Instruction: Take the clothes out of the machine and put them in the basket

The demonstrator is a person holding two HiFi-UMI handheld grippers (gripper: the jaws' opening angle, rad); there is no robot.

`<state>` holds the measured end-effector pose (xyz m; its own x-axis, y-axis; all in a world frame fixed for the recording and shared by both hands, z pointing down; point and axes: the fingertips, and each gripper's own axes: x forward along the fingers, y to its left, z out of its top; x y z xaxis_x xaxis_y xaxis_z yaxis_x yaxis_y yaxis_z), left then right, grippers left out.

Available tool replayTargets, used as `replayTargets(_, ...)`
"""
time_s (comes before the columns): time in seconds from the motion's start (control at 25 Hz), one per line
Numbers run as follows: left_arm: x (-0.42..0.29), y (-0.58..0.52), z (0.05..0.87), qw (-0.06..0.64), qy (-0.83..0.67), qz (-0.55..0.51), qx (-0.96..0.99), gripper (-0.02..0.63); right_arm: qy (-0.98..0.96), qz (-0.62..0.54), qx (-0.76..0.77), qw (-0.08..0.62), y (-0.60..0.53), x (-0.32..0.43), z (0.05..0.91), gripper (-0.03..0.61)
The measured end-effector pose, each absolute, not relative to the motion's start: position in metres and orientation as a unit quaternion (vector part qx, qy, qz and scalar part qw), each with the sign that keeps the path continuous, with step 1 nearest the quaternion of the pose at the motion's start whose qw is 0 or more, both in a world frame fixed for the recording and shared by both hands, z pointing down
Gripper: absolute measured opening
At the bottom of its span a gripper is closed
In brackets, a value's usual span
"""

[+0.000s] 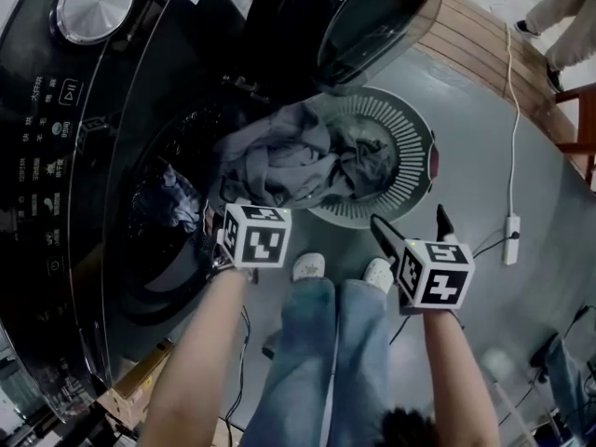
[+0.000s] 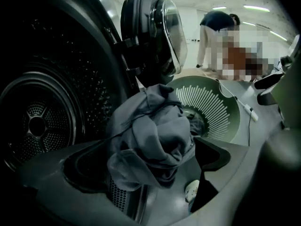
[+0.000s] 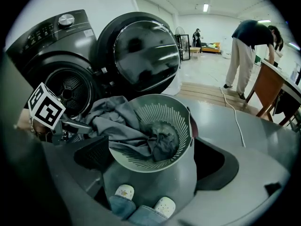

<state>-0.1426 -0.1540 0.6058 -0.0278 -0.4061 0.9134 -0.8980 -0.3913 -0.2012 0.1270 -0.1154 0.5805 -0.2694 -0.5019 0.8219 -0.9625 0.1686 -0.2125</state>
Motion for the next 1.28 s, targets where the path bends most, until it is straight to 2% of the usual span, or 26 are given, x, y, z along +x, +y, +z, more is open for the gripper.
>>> replayTargets(0.16, -0.165, -0.162, 0.624, 0.217, -0.478, 0.547, 0.652, 0.558, -0.700, 0.383, 0.518, 0.308, -0.115, 0.104, 0.590, 0.563)
replayTargets(0.36, -0.182, -0.181, 0.648, 0.152, -0.433, 0.595, 0.660, 0.569, -0.704, 0.383, 0.511, 0.311, -0.118, 0.079, 0.598, 0.563)
replayTargets(0.76, -0.193, -0.206, 0.690, 0.132, -0.365, 0.642, 0.661, 0.571, -0.693, 0.392, 0.515, 0.317, -0.114, 0.059, 0.617, 0.563)
replayTargets(0.88, -0.199, -0.211, 0.688, 0.107, -0.373, 0.647, 0.657, 0.568, -0.687, 0.396, 0.524, 0.313, -0.116, 0.061, 0.617, 0.563)
replayTargets(0.92, -0.201, -0.214, 0.685, 0.094, -0.381, 0.647, 0.654, 0.551, -0.685, 0.396, 0.526, 0.311, -0.117, 0.061, 0.617, 0.563)
replayTargets(0.96, -0.202, -0.215, 0.681, 0.082, -0.390, 0.646, 0.651, 0.499, -0.684, 0.396, 0.528, 0.309, -0.118, 0.061, 0.617, 0.563)
replayTargets(1.04, -0.197, -0.214, 0.673, 0.065, -0.401, 0.638, 0.655, 0.340, -0.683, 0.396, 0.531, 0.307, -0.119, 0.062, 0.615, 0.563)
replayTargets(1.08, -0.192, -0.211, 0.669, 0.062, -0.402, 0.632, 0.660, 0.225, -0.683, 0.397, 0.532, 0.305, -0.119, 0.062, 0.615, 0.563)
replayTargets(1.12, -0.188, -0.209, 0.666, 0.062, -0.404, 0.626, 0.664, 0.155, -0.683, 0.397, 0.532, 0.304, -0.119, 0.062, 0.614, 0.563)
replayTargets(1.16, -0.184, -0.206, 0.664, 0.066, -0.407, 0.620, 0.668, 0.129, -0.684, 0.397, 0.532, 0.303, -0.119, 0.061, 0.612, 0.563)
replayTargets(1.28, -0.179, -0.205, 0.655, 0.097, -0.420, 0.603, 0.671, 0.109, -0.689, 0.393, 0.529, 0.301, -0.119, 0.062, 0.606, 0.563)
